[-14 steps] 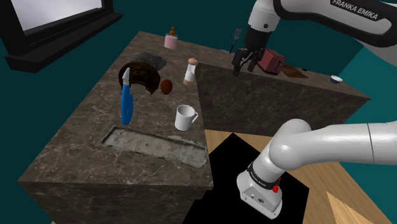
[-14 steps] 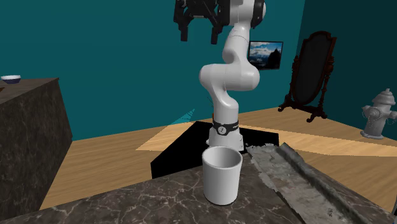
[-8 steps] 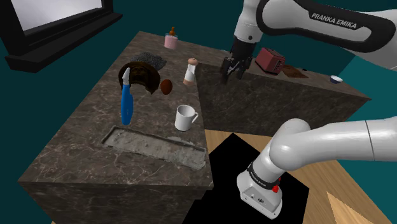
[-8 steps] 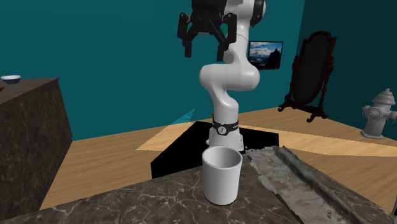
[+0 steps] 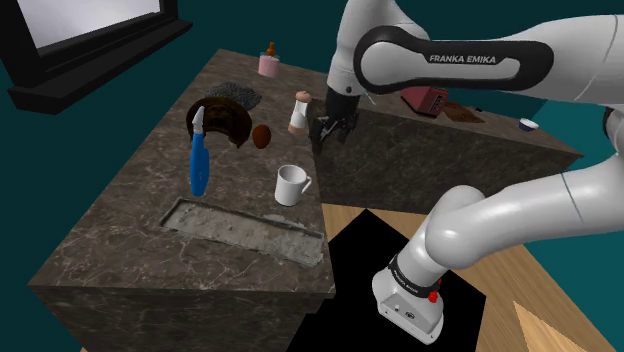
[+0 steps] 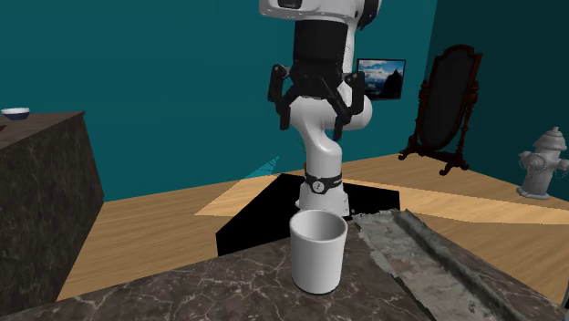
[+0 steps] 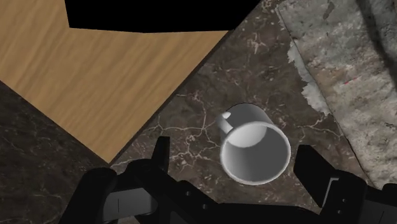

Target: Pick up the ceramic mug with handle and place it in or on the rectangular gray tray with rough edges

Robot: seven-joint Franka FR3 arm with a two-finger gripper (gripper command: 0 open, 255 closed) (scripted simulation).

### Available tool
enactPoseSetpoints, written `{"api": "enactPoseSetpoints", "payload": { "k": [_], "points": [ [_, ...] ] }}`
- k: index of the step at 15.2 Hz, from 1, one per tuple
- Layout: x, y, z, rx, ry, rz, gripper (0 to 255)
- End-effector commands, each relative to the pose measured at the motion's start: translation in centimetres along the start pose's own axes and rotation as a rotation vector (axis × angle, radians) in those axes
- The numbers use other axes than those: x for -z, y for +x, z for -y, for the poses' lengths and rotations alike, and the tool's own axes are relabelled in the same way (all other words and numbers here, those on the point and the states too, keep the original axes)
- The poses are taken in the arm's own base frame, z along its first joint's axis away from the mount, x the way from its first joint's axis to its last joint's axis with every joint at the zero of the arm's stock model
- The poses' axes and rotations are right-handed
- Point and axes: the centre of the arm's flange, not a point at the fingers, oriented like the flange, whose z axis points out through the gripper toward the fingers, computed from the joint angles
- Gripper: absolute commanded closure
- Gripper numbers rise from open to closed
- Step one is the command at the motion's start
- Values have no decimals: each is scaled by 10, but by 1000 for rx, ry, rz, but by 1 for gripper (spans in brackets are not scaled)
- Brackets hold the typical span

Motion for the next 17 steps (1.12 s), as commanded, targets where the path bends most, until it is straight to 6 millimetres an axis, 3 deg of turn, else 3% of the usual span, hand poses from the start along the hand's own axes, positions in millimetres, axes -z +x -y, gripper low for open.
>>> {"api": "enactPoseSetpoints", "payload": {
  "k": [1,10,17],
  "points": [
    [-21,11,16,11,4,-2,0],
    [-103,54,88,58,19,-3,0],
    [-139,56,92,61,20,-3,0]
  ]
}}
